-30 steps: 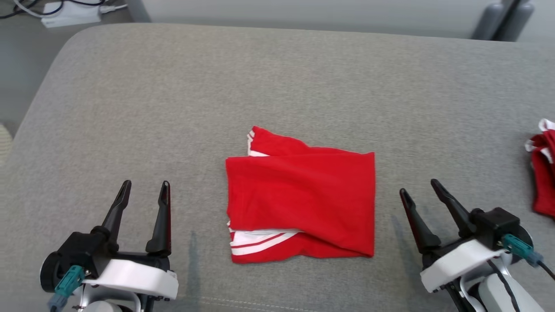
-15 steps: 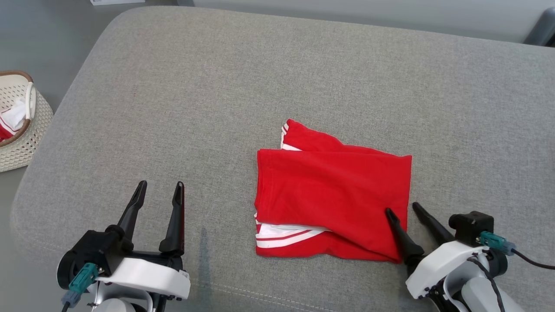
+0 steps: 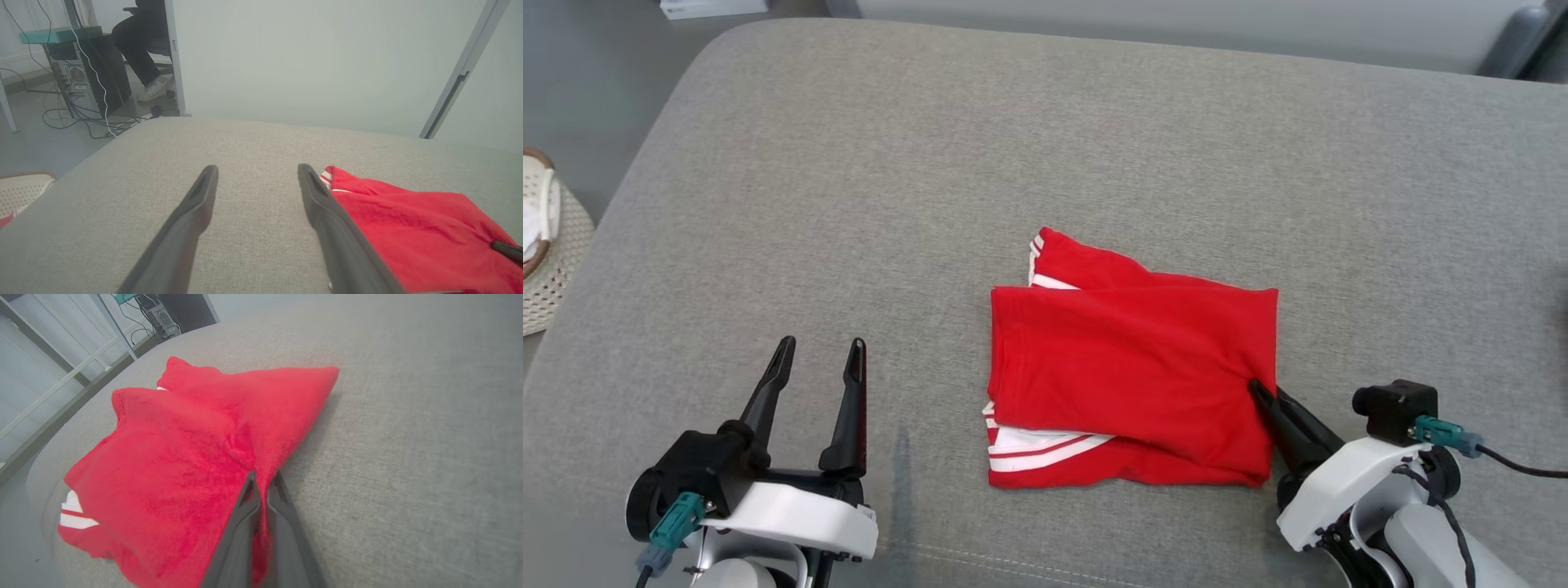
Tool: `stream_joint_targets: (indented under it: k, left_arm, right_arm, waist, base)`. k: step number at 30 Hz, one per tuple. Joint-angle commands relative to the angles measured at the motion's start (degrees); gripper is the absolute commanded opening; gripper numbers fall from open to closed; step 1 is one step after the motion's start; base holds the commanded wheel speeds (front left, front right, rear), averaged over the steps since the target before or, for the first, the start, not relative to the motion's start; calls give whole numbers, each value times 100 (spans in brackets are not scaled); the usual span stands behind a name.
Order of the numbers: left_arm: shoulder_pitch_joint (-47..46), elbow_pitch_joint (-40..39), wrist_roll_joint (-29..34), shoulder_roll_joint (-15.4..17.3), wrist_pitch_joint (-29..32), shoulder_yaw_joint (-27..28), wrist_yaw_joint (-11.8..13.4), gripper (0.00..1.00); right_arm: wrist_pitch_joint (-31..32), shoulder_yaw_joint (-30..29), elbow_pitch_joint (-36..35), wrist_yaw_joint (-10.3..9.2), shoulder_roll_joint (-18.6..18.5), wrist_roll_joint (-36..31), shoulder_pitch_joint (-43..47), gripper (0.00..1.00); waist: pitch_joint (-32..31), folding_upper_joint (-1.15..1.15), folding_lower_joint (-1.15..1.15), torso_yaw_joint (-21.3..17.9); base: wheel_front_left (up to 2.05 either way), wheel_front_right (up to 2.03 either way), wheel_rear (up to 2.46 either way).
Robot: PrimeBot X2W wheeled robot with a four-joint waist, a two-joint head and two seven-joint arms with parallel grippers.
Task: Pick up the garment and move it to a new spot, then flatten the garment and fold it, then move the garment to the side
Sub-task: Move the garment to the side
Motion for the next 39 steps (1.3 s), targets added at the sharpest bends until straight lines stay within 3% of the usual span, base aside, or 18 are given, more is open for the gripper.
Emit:
stream_joint_targets:
  k: [1,8,20,24,28,39]
  left_arm:
    - [-260,-150,68,146,-69,255,-40,100]
    - [-336,-231,118,205,0,198,-63,100]
    - [-725,-517,303,568,436,101,-145,100]
    - [-843,-669,386,718,574,116,-127,100]
    - [-1017,-787,442,742,674,66,-149,100]
    - [-1299,-687,435,478,578,-122,-258,100]
  right_arm:
    - [-123,89,-173,-1,-88,40,-51,0]
    - [-175,112,-215,-1,-127,87,-36,0]
    - [-350,-265,-330,-1,-385,55,-57,0]
    - [-341,-194,-378,-1,-563,13,-336,0]
    - [-243,-42,-407,-1,-815,-25,-857,0]
    - [390,347,-782,-1,-1713,352,-2600,0]
  waist:
    - [8,0,0,-133]
    - [65,0,0,-676]
    - [409,0,0,-2411]
    - [542,0,0,-2828]
    - [670,0,0,-2901]
    - [904,0,0,-2536]
  base:
    - [0,0,0]
    - [0,0,0]
    - [0,0,0]
    - [0,0,0]
    - [0,0,0]
    - [0,0,0]
